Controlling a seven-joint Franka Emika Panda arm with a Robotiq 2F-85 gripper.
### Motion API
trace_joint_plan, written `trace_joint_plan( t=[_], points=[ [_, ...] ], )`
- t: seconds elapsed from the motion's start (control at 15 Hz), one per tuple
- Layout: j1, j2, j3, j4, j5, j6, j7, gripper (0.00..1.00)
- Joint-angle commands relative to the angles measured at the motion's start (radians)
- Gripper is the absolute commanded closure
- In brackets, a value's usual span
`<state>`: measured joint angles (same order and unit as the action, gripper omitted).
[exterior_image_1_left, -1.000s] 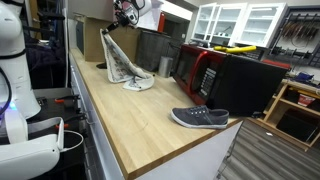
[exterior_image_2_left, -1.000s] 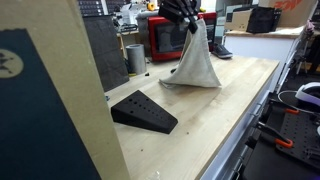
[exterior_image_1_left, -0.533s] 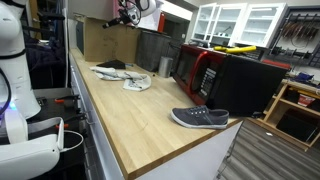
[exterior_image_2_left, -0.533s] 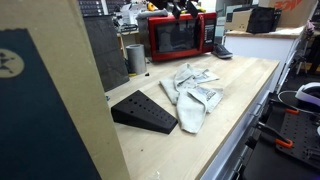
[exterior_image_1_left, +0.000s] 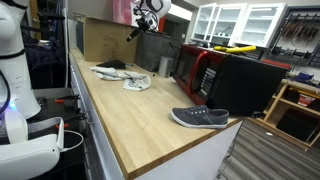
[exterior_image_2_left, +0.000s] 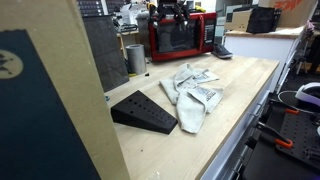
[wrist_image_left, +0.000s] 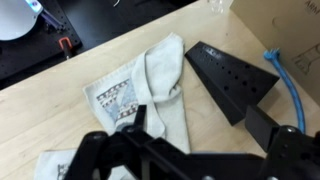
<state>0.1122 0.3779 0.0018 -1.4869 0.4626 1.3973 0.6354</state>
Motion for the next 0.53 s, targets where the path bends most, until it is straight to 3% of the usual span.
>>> trace_joint_plan(
  t=[0.0,0.47],
  points=[
    [-0.005,0.039,-0.021,-0.011,-0.104,0.082,0.009,0.00],
    [-0.016,0.087,-0.069,-0.105,-0.349,0.146,-0.025,0.00]
  ],
)
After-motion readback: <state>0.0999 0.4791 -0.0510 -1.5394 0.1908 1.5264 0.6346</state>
